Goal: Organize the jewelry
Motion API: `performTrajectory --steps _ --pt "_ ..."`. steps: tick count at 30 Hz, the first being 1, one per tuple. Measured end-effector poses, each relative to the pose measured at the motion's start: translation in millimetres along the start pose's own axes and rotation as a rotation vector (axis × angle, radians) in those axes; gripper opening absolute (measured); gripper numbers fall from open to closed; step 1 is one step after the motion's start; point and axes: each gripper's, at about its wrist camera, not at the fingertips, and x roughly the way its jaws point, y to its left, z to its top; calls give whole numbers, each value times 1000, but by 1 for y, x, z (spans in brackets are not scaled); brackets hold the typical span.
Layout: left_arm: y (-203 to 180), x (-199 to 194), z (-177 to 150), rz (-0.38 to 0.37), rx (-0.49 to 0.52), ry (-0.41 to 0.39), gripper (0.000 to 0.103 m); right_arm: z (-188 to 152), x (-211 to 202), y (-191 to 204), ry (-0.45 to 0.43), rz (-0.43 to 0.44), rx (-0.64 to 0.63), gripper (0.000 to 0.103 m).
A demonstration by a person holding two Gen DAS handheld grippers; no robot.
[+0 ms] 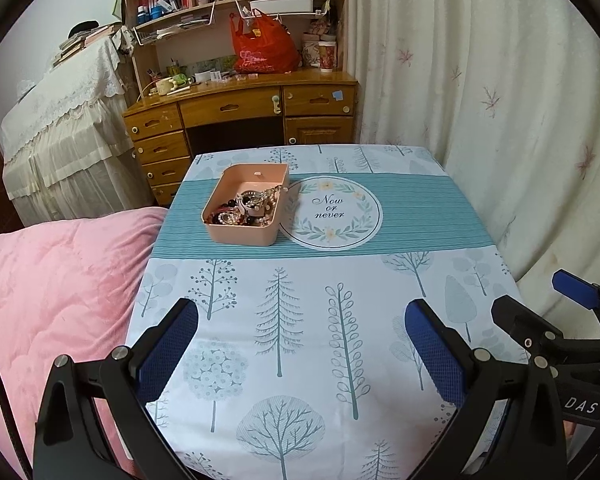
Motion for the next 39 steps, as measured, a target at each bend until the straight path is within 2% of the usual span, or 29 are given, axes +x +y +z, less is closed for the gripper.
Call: performTrajectory --steps 39 --pt "0 -5 -5 23 1 0 102 0 -4 7 -1 -5 -25 103"
